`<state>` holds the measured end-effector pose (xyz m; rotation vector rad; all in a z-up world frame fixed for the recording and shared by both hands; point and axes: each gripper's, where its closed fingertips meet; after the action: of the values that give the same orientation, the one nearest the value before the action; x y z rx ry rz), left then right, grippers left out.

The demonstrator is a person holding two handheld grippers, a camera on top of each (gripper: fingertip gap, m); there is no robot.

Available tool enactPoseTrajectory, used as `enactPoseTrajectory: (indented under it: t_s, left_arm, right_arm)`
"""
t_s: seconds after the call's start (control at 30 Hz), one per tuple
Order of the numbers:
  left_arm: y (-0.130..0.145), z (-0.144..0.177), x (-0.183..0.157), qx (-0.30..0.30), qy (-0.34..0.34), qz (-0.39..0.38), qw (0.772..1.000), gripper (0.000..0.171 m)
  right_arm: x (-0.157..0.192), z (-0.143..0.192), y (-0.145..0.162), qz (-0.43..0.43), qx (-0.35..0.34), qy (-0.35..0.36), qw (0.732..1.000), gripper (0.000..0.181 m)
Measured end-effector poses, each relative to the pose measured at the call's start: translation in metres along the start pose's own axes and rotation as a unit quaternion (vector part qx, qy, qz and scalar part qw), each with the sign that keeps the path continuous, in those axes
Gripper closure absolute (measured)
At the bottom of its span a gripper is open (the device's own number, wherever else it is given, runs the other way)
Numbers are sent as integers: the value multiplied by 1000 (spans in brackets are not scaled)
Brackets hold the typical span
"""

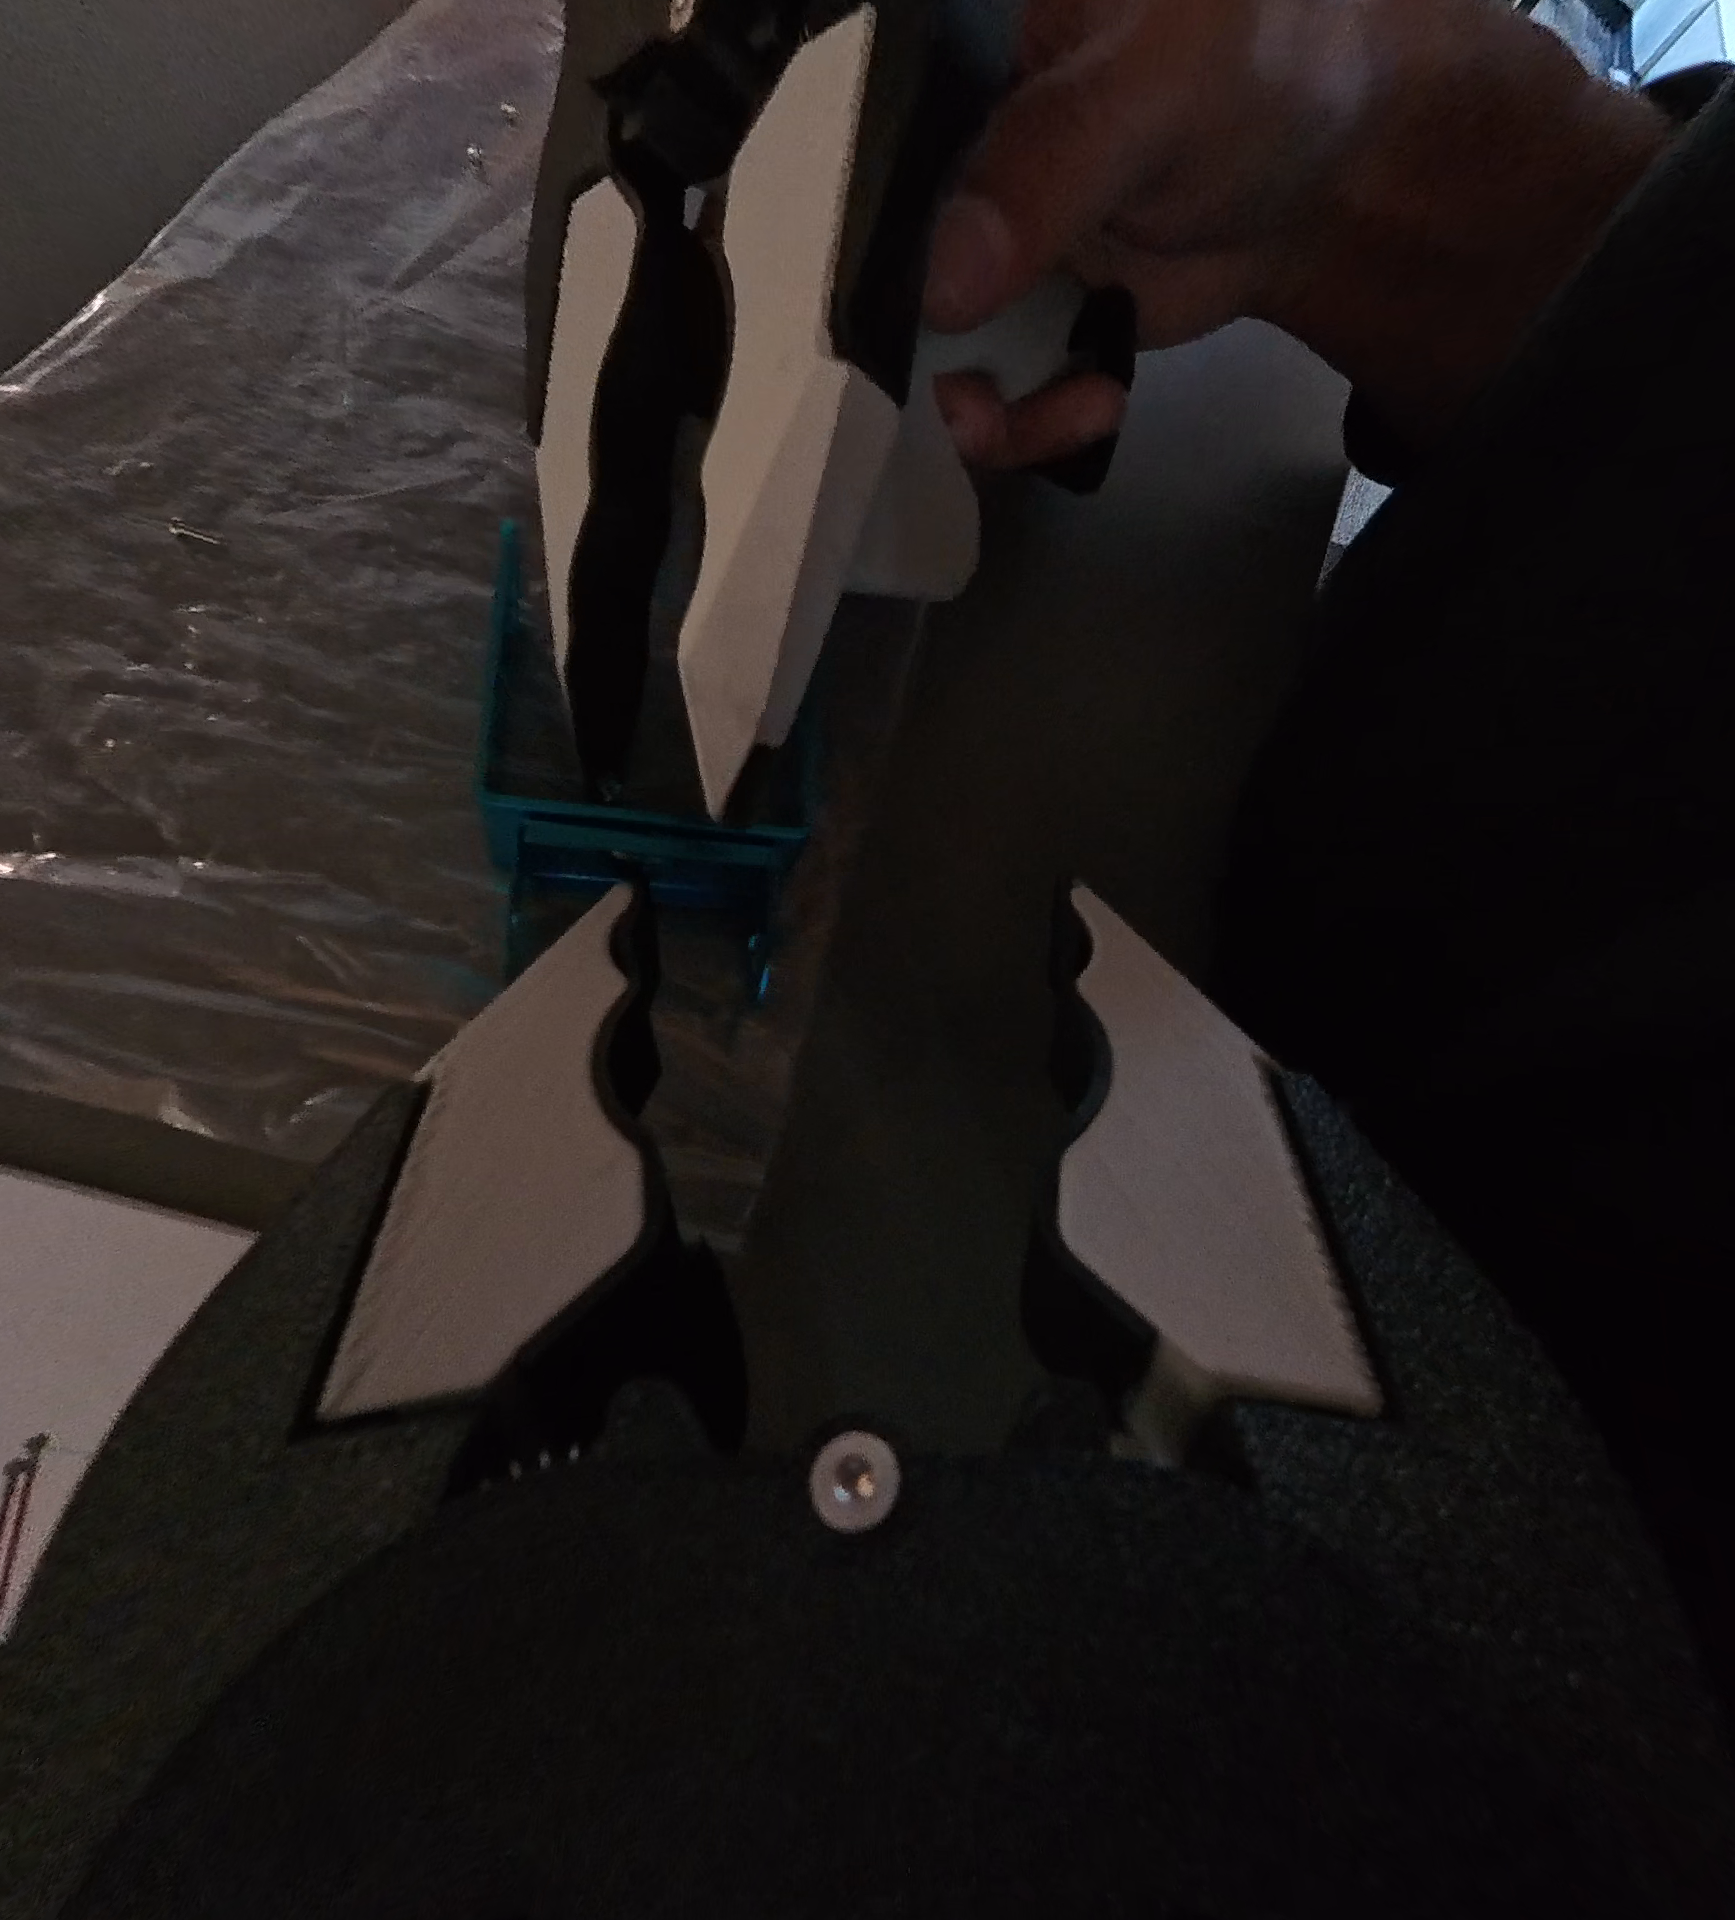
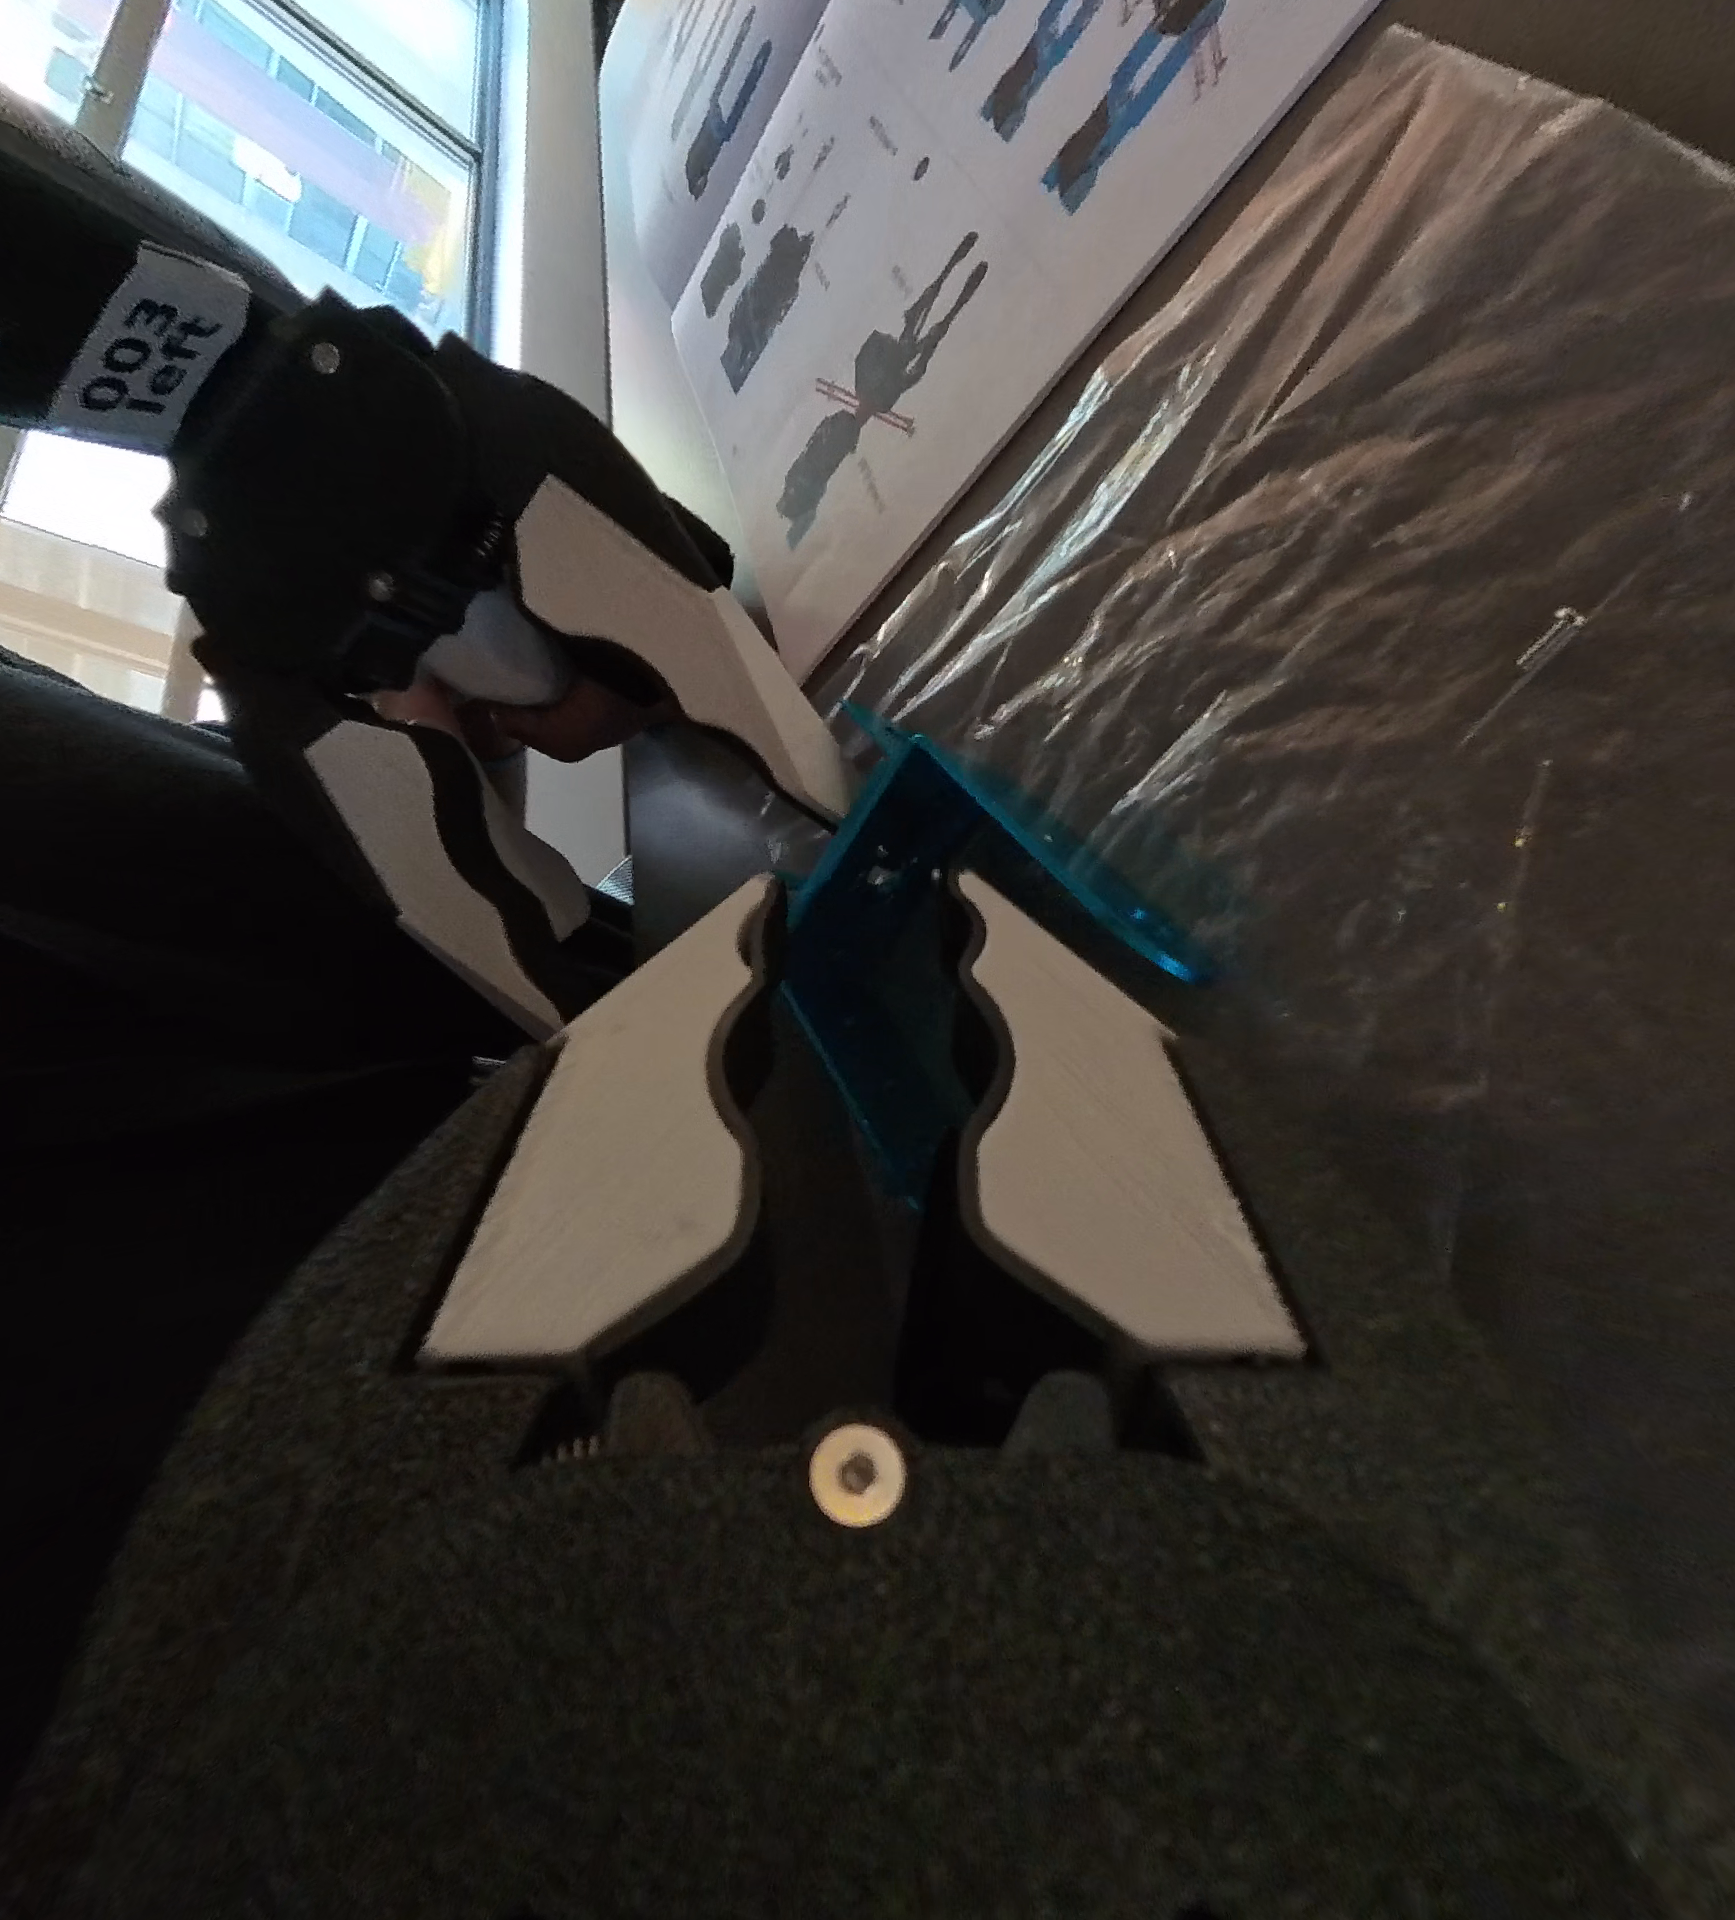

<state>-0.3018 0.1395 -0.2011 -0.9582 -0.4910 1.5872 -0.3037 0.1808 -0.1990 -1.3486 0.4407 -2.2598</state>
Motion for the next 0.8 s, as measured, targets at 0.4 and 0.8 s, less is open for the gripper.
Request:
enactPoseTrajectory:
  t_s: [0.4,0.8]
  left_arm:
    - [-6,3,1,-16,2,0,1000,96]
    - [-7,0,-1,-13,6,-4,1000,96]
  right_arm:
    - [8,1,-5,10,-7,42,999,144]
    - [10,-2,-3,11,4,57,998,140]
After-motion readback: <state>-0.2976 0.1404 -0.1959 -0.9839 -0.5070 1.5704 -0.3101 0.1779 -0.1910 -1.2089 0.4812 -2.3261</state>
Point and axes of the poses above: each gripper's, where its closed fingertips meet, z back along the fingers, y out of its underside, x = y × z across the jaws, and after that the axes turned 1 degree about -y, right-handed
